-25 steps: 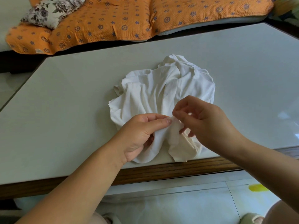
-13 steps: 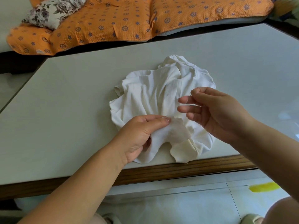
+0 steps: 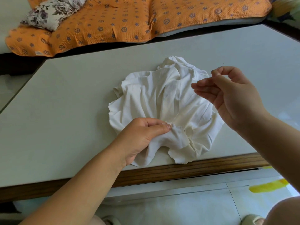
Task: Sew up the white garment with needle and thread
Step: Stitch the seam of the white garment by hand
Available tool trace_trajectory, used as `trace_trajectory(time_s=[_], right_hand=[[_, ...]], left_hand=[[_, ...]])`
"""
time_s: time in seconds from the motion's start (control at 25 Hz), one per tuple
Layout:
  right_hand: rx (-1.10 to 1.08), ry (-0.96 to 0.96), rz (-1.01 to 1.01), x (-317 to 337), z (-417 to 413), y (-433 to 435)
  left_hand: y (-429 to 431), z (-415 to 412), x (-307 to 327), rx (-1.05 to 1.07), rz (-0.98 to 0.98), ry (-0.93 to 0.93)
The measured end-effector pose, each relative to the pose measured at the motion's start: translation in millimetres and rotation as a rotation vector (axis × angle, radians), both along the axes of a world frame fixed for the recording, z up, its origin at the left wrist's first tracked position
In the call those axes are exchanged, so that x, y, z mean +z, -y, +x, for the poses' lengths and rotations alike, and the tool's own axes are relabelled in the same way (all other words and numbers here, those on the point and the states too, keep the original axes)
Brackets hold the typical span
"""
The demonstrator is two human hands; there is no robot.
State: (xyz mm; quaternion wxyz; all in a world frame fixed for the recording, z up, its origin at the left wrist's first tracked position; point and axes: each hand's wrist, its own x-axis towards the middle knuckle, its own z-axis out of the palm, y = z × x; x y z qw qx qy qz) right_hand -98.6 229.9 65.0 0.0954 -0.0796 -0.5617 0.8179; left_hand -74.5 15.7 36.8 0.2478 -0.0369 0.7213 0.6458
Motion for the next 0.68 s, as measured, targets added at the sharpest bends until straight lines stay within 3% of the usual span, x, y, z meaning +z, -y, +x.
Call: trace_trajectory(time_s=[0.56, 0.68], right_hand=[[-0.113, -0.072, 0.336, -1, 0, -4], [0.107, 0.06, 0.541, 4, 13, 8]], left_hand=[[4, 0, 1, -0.053, -0.087, -0.078], [4, 0, 1, -0.064, -0.113, -0.103]])
